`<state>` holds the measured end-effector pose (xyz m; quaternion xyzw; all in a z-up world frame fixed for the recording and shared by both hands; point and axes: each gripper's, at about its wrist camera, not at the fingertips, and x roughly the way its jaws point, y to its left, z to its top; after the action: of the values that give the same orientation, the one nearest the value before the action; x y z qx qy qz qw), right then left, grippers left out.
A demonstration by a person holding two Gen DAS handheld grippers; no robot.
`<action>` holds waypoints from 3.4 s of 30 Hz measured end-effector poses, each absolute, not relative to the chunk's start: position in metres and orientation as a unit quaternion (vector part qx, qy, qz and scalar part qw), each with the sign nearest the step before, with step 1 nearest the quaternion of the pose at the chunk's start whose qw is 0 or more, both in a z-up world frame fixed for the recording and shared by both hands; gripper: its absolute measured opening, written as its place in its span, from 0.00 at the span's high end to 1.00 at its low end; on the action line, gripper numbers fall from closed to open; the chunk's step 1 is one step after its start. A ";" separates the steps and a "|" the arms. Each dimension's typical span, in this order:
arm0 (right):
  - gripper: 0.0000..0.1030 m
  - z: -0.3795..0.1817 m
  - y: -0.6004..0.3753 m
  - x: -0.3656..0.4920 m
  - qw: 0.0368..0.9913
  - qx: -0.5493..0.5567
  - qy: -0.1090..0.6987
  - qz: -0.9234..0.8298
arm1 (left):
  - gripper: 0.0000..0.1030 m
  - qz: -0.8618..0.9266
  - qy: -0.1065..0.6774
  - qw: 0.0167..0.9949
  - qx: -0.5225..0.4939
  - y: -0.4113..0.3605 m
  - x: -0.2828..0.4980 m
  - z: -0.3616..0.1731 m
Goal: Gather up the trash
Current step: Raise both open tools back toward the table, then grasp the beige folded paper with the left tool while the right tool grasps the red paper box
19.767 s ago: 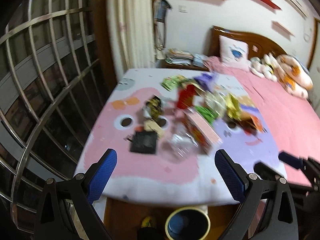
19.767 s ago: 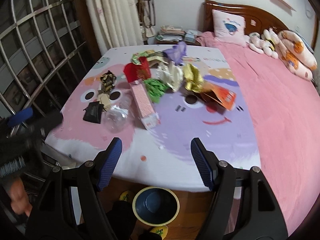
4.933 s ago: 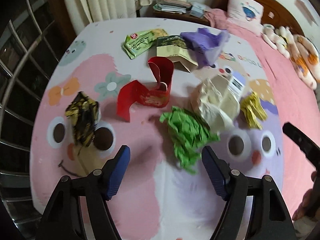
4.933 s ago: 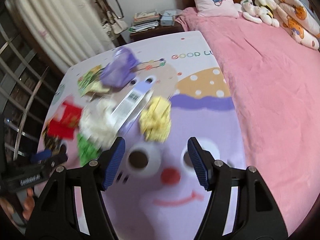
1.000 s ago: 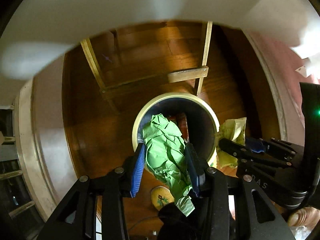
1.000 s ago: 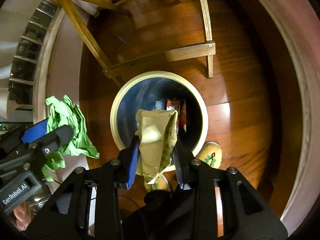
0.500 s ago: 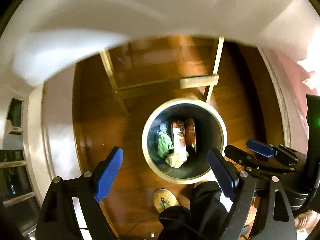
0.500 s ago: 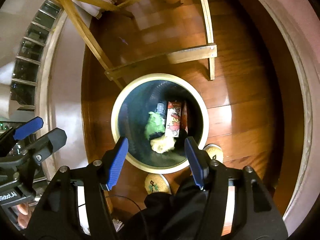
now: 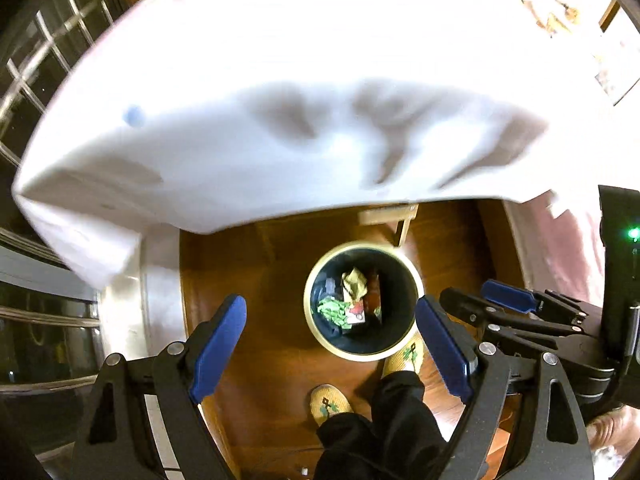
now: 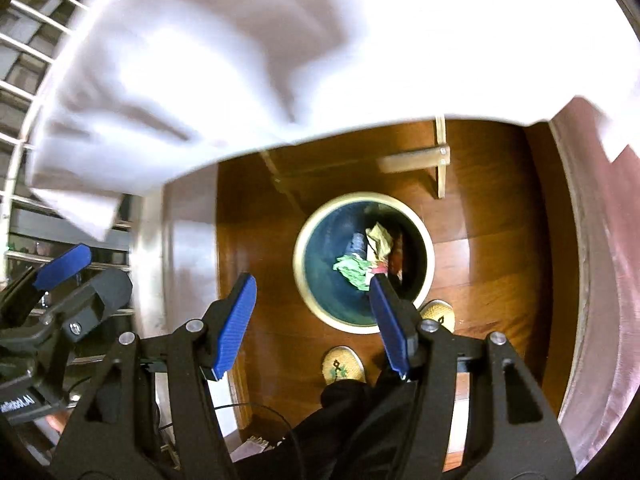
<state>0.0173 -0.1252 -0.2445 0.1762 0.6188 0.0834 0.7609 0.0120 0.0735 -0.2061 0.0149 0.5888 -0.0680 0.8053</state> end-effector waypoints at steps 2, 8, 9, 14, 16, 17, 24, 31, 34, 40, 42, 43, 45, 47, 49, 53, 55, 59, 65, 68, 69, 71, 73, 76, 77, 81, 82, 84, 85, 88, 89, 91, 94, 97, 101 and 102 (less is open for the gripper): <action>0.46 -0.220 -0.122 0.015 0.767 0.172 0.612 0.087 | 0.15 -0.069 0.579 0.812 0.010 0.080 0.007 -0.178; 0.45 -0.150 -0.111 0.005 0.788 0.154 0.588 0.097 | 0.15 -0.070 0.556 0.828 0.003 0.101 -0.002 -0.104; 0.46 -0.137 -0.109 0.004 0.793 0.149 0.582 0.098 | 0.15 -0.072 0.553 0.830 0.001 0.105 -0.003 -0.093; 0.45 -0.084 -0.106 0.000 0.815 0.131 0.557 0.093 | 0.15 -0.081 0.540 0.837 -0.014 0.115 -0.004 -0.049; 0.45 -0.065 -0.107 0.000 0.822 0.128 0.548 0.089 | 0.15 -0.081 0.529 0.845 -0.011 0.116 -0.002 -0.030; 0.45 -0.055 -0.107 0.000 0.826 0.125 0.542 0.087 | 0.15 -0.083 0.522 0.849 -0.010 0.118 -0.001 -0.021; 0.45 0.004 -0.104 0.003 0.855 0.104 0.503 0.075 | 0.15 -0.071 0.479 0.875 -0.016 0.134 0.007 0.028; 0.45 0.035 -0.098 0.010 0.873 0.075 0.477 0.069 | 0.15 -0.073 0.465 0.881 -0.041 0.154 0.018 0.057; 0.45 0.047 -0.096 0.017 0.879 0.064 0.467 0.066 | 0.15 -0.071 0.463 0.882 -0.048 0.159 0.023 0.060; 0.37 0.071 -0.095 0.036 0.890 0.051 0.448 0.067 | 0.15 -0.068 0.469 0.878 -0.071 0.164 0.043 0.057; 0.37 0.076 -0.095 0.045 0.893 0.046 0.442 0.069 | 0.15 -0.065 0.474 0.875 -0.080 0.166 0.052 0.053; 0.36 0.077 -0.095 0.050 0.894 0.042 0.441 0.069 | 0.15 -0.063 0.477 0.873 -0.086 0.166 0.058 0.050; 0.34 0.080 -0.096 0.064 0.895 0.036 0.439 0.072 | 0.15 -0.059 0.481 0.869 -0.099 0.167 0.068 0.046; 0.31 0.080 -0.099 0.079 0.895 0.035 0.437 0.078 | 0.15 -0.053 0.486 0.865 -0.113 0.168 0.081 0.039; 0.30 0.080 -0.102 0.096 0.896 0.031 0.435 0.088 | 0.15 -0.044 0.494 0.859 -0.125 0.167 0.098 0.030; 0.28 0.077 -0.108 0.147 0.895 0.020 0.431 0.114 | 0.15 -0.016 0.508 0.850 -0.140 0.158 0.134 0.012; 0.28 0.073 -0.109 0.177 0.892 0.011 0.432 0.132 | 0.15 0.006 0.517 0.843 -0.147 0.152 0.155 0.002; 0.27 0.065 -0.109 0.238 0.886 -0.010 0.434 0.163 | 0.15 0.047 0.529 0.831 -0.166 0.138 0.197 -0.020; 0.25 0.053 -0.109 0.319 0.882 -0.026 0.422 0.209 | 0.14 0.106 0.548 0.809 -0.182 0.118 0.254 -0.061; 0.25 0.039 -0.110 0.353 0.875 -0.023 0.426 0.229 | 0.14 0.130 0.554 0.801 -0.185 0.108 0.277 -0.082; 0.24 0.032 -0.110 0.364 0.871 -0.023 0.429 0.237 | 0.14 0.137 0.555 0.799 -0.185 0.105 0.284 -0.088; 0.24 0.022 -0.111 0.382 0.867 -0.024 0.433 0.247 | 0.14 0.154 0.556 0.796 -0.182 0.101 0.294 -0.098; 0.24 0.014 -0.111 0.392 0.864 -0.024 0.434 0.253 | 0.14 0.173 0.557 0.793 -0.177 0.099 0.301 -0.106; 0.24 0.002 -0.114 0.407 0.860 -0.018 0.436 0.264 | 0.14 0.196 0.560 0.786 -0.175 0.099 0.311 -0.119; 0.24 -0.001 -0.115 0.412 0.859 -0.015 0.437 0.268 | 0.14 0.204 0.563 0.782 -0.173 0.098 0.315 -0.124; 0.24 -0.009 -0.113 0.420 0.855 -0.014 0.438 0.276 | 0.29 0.217 0.564 0.776 -0.181 0.102 0.319 -0.134; 0.23 -0.010 -0.112 0.422 0.856 -0.018 0.437 0.277 | 0.29 0.219 0.563 0.776 -0.182 0.102 0.320 -0.135; 0.23 -0.010 -0.108 0.422 0.857 -0.022 0.432 0.280 | 0.34 0.223 0.558 0.779 -0.177 0.099 0.323 -0.135; 0.23 -0.011 -0.105 0.424 0.856 -0.023 0.430 0.285 | 0.36 0.222 0.557 0.781 -0.177 0.100 0.321 -0.135; 0.23 -0.010 -0.095 0.422 0.855 -0.034 0.424 0.297 | 0.54 0.222 0.551 0.787 -0.167 0.097 0.323 -0.134; 0.23 -0.010 -0.091 0.421 0.856 -0.039 0.421 0.298 | 0.54 0.220 0.549 0.789 -0.168 0.097 0.323 -0.134; 0.23 -0.011 -0.082 0.419 0.856 -0.048 0.418 0.300 | 0.54 0.217 0.547 0.791 -0.168 0.103 0.321 -0.132; 0.22 -0.014 -0.070 0.421 0.860 -0.063 0.416 0.289 | 0.55 0.222 0.545 0.790 -0.173 0.108 0.314 -0.131; 0.22 -0.022 -0.062 0.426 0.863 -0.079 0.419 0.270 | 0.55 0.213 0.535 0.796 -0.184 0.113 0.309 -0.128; 0.21 -0.036 -0.052 0.437 0.861 -0.094 0.427 0.260 | 0.56 0.199 0.522 0.810 -0.179 0.114 0.300 -0.117; 0.21 -0.039 -0.050 0.438 0.860 -0.099 0.428 0.257 | 0.56 0.197 0.519 0.812 -0.180 0.115 0.298 -0.115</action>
<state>0.4380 -0.0500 -0.0390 -0.0995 0.4284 0.2574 0.8604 0.2979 0.1150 -0.1147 -0.1803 0.5194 0.1969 0.8117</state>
